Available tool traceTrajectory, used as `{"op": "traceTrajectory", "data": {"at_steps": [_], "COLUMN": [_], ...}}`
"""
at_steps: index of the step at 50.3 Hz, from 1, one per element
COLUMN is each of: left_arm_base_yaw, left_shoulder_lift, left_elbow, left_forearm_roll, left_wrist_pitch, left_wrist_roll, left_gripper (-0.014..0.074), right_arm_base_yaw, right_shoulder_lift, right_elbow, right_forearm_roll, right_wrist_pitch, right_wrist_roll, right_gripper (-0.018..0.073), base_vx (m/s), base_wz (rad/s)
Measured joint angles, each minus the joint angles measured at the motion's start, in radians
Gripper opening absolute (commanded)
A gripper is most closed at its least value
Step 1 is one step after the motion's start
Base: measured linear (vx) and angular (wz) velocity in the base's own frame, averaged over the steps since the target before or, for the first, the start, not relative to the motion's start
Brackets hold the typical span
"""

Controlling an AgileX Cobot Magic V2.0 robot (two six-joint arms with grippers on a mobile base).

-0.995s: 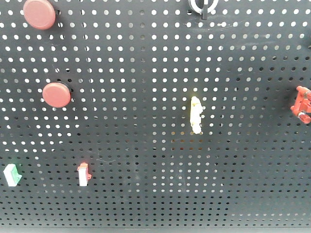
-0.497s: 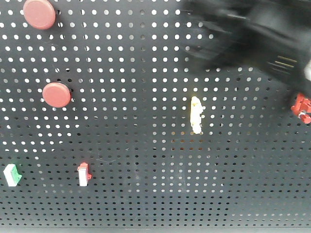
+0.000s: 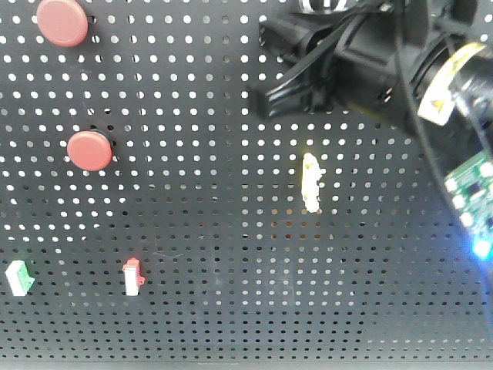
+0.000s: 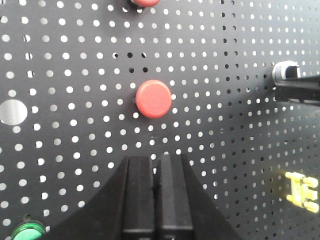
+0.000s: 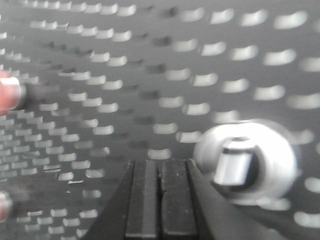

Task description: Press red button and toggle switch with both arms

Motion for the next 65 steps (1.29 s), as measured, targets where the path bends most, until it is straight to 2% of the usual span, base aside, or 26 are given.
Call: {"op": "traceTrajectory", "data": {"at_steps": [14,29,37,45,65], "left_arm_base_yaw": [0.0,0.0,0.0,0.0,0.0], "left_shoulder_lift": [0.0,0.0,0.002,0.002,0.004], "left_elbow": [0.0,0.0,0.0,0.0,0.0], "left_forearm_roll": [0.0,0.0,0.0,0.0,0.0], "left_wrist_pitch": [-0.001,-0.004,-0.004,-0.006,-0.006], "left_wrist_roll": [0.001,0.001,0.001,0.001,0.001], "left_gripper": [0.0002,0.0002,0.0002,0.0002,0.0002], "right_arm_base_yaw": [-0.028,-0.039,-0.04,-0.087,-0.087], "right_shoulder_lift": [-0.015,-0.076,-0.092,-0.152,-0.435], "right_elbow": [0.003,0.009,0.014,0.019,0.308], "right_forearm_roll": [0.007,0.029,0.034,-0.018,-0.045], "right_wrist_pitch": [-0.005,0.143,0.175,0.197,0.142], "right_wrist_roll": [-0.001,-0.008,-0.008,-0.004,-0.003], "right_gripper": [-0.0003,-0.0003,-0.0003,-0.0003,-0.0003], "base_vx": [0.0,0.0,0.0,0.0,0.0], "base_wz": [0.0,0.0,0.0,0.0,0.0]}}
